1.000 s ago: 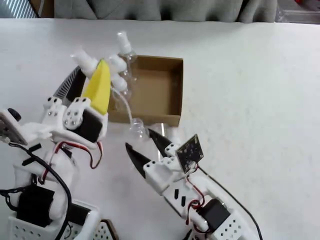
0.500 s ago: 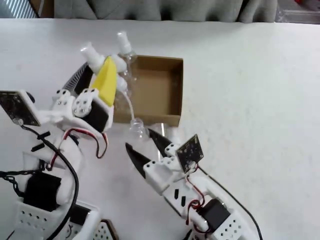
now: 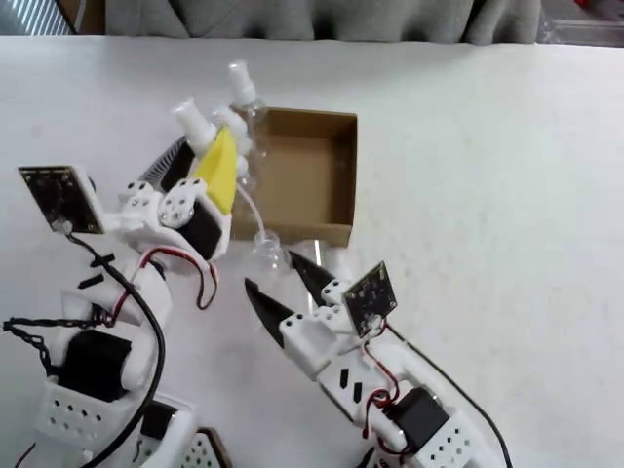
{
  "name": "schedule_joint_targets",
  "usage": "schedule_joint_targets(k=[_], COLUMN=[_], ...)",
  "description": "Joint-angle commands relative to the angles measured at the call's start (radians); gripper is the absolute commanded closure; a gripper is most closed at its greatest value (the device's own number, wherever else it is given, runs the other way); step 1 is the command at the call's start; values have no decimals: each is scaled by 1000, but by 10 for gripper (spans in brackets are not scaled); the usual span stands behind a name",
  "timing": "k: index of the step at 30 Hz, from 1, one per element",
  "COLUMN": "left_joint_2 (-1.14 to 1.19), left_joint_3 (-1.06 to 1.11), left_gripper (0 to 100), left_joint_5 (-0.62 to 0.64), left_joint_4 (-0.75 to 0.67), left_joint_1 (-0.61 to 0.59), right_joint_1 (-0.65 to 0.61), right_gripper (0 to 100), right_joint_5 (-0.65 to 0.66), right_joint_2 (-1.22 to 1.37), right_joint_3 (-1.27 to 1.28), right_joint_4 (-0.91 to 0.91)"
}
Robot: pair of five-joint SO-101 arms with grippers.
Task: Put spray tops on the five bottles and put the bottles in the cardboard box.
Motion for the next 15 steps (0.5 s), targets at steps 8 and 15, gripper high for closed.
schedule_joint_targets(k=[8, 15], left_joint_2=[-94, -102], left_joint_3=[77, 175], left_gripper=[978, 978], left_joint_5=[-17, -121], left_joint_4=[57, 63], left_joint_1=[125, 136], right_joint_1=[8, 8], right_gripper=[983, 983], right_joint_5=[0, 0], right_joint_2=[-10, -10], right_joint_3=[9, 9], right_joint_4=[-19, -19])
